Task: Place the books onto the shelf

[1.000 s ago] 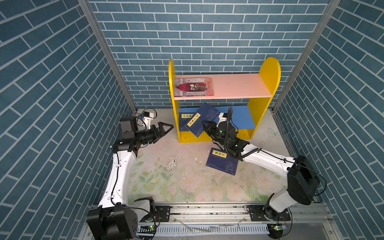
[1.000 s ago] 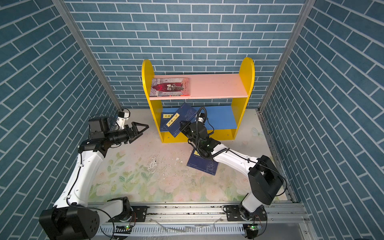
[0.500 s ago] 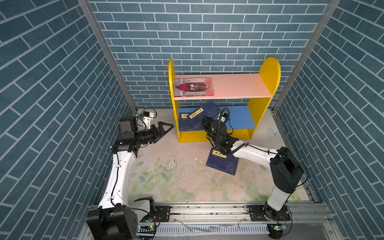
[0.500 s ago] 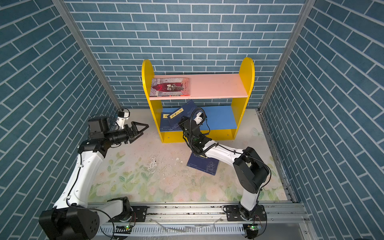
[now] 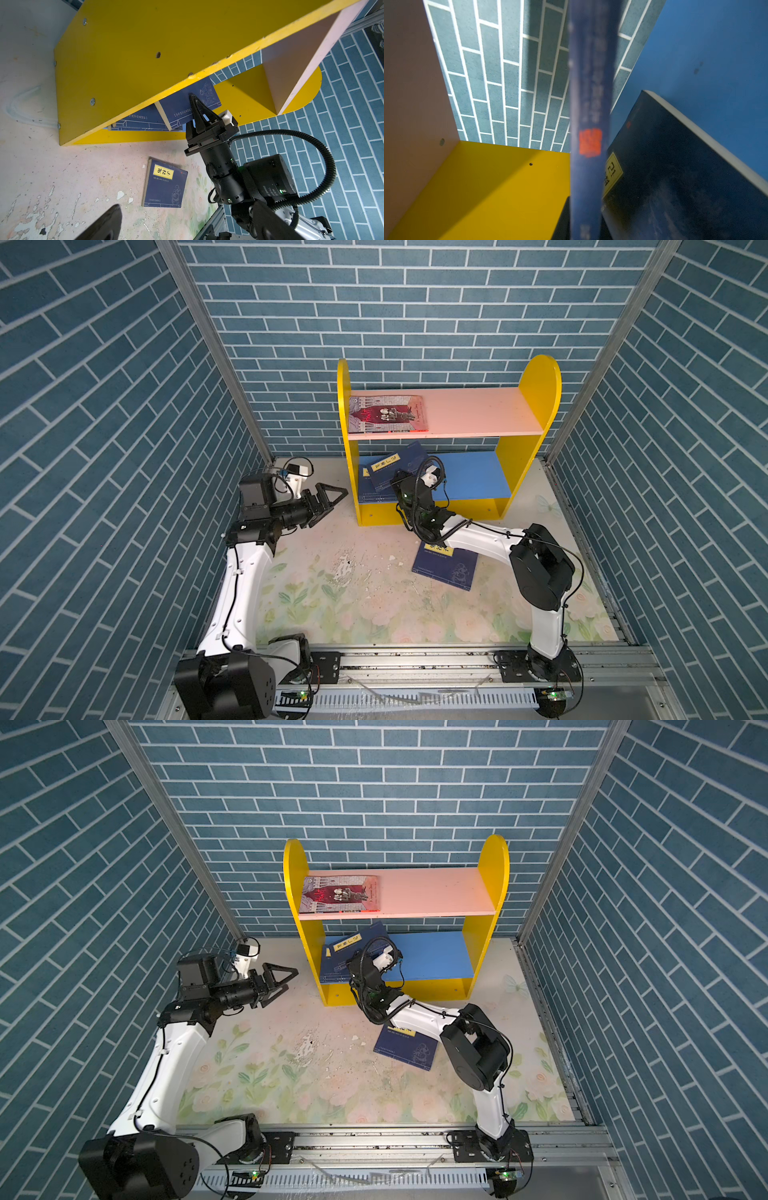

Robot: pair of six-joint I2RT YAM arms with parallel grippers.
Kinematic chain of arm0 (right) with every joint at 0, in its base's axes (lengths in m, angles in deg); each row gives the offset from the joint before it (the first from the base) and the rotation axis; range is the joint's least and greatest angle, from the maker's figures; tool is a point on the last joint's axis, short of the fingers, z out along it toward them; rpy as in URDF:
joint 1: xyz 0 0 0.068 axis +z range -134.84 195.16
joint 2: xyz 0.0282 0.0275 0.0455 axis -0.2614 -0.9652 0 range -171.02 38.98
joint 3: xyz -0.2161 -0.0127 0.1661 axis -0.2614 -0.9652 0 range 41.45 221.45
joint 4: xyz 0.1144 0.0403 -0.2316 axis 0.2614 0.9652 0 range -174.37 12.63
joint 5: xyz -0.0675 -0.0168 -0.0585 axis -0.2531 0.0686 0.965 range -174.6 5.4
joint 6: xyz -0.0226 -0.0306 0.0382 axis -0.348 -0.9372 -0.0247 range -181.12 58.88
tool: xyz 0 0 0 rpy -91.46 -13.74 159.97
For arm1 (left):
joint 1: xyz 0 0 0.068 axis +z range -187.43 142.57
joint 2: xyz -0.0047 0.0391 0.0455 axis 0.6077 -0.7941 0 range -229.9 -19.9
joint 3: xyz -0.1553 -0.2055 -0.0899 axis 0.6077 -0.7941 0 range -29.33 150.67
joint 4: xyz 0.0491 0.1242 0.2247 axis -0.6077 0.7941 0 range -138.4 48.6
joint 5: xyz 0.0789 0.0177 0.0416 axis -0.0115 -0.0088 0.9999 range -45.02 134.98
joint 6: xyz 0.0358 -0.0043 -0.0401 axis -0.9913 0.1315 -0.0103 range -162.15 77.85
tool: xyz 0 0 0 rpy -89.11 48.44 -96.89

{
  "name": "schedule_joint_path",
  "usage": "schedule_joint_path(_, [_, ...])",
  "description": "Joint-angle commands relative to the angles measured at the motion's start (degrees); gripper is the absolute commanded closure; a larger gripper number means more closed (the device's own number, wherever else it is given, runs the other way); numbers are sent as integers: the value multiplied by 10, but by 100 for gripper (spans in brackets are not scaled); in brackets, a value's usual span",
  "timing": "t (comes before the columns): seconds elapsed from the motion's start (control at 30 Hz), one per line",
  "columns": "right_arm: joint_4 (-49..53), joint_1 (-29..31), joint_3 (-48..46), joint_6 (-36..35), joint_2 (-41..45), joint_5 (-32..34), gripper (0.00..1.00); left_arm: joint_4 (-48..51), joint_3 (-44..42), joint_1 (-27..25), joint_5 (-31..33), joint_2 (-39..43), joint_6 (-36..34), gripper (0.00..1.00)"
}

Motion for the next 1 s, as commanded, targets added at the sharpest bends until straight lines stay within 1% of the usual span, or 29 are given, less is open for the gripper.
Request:
schedule_joint_path(0.0, [-1,6,32,33,-9,20,85,-10,-7,4,-12,8,4,0])
schedule_joint_path(0.3, [31,8,31,74,-12,14,82,-29,-21,5,-25,9,30,0])
schedule_joint_path(0.4, [46,8,29,82,-10,11,80,-34,-26,4,-24,10,35,0])
schedule_joint_path(0.8, [65,9,30,108,-7,-20,64,-44,-31,5,-19,15,55,0])
schedule_joint_path(0.9, [66,9,24,117,-3,-32,57,-57,-37,5,-15,14,74,0])
schedule_joint_path(0.97, [67,9,20,124,1,-40,55,-69,-42,4,-12,15,88,0])
